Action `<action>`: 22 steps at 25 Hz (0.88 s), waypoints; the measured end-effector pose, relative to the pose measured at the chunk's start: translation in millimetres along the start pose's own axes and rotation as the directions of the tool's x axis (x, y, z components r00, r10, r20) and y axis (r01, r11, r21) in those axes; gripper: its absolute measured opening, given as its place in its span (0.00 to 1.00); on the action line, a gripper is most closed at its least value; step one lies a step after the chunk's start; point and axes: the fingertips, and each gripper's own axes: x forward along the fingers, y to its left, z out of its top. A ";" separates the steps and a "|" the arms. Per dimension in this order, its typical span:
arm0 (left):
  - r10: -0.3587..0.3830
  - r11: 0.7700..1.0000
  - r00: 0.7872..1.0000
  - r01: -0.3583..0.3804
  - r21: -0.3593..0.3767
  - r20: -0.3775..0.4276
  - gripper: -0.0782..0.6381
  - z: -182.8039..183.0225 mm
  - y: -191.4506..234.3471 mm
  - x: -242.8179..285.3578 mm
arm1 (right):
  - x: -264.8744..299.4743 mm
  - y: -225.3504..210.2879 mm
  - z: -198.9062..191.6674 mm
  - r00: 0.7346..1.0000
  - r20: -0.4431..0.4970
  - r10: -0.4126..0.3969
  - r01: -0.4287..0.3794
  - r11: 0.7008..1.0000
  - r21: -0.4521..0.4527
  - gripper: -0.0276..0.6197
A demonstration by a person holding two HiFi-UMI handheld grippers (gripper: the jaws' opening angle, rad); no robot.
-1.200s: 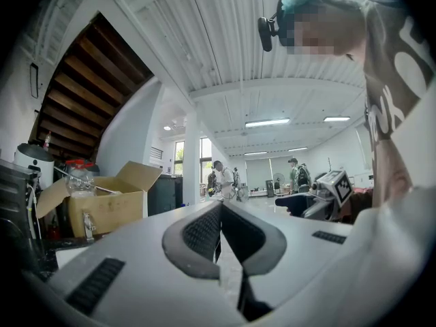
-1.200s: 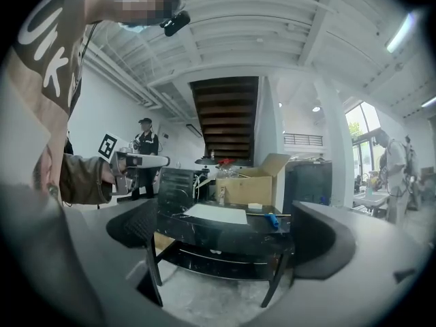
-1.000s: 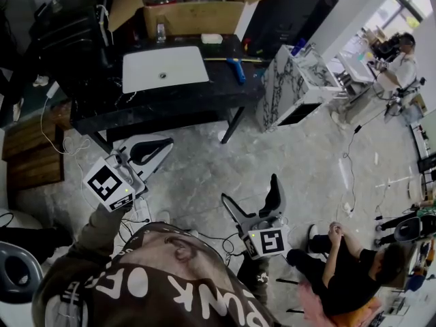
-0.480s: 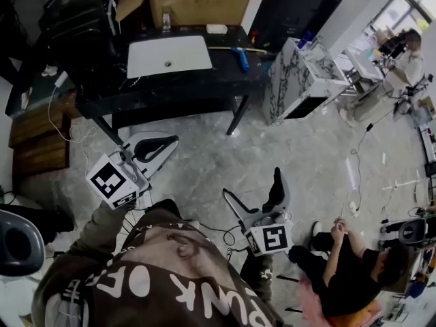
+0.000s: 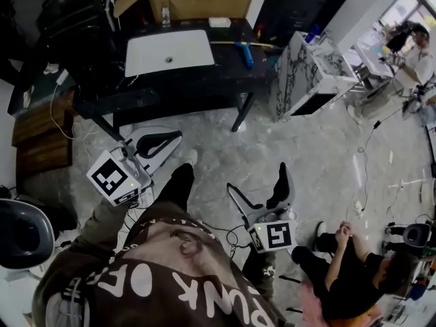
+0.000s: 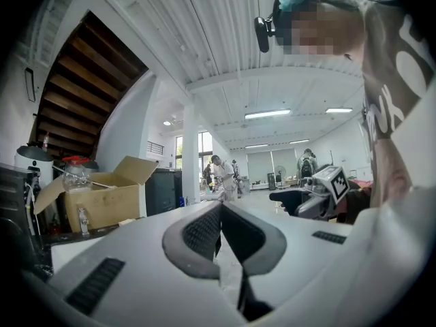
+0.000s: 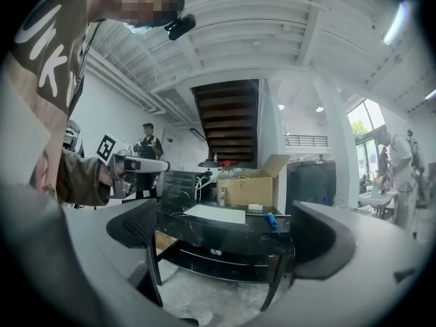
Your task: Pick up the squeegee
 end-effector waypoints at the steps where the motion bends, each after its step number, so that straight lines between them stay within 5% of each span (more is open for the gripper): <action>1: -0.001 1.000 1.000 0.001 -0.003 0.002 0.11 -5.7 9.1 6.3 | 9.9 -5.8 -4.4 1.000 -0.005 -0.001 0.001 1.000 -0.002 0.96; 22: -0.085 0.992 0.995 0.079 -0.103 -0.046 0.11 -75.5 312.5 230.0 | 329.0 -205.8 -25.2 0.987 -0.133 -0.095 0.103 0.993 0.050 0.96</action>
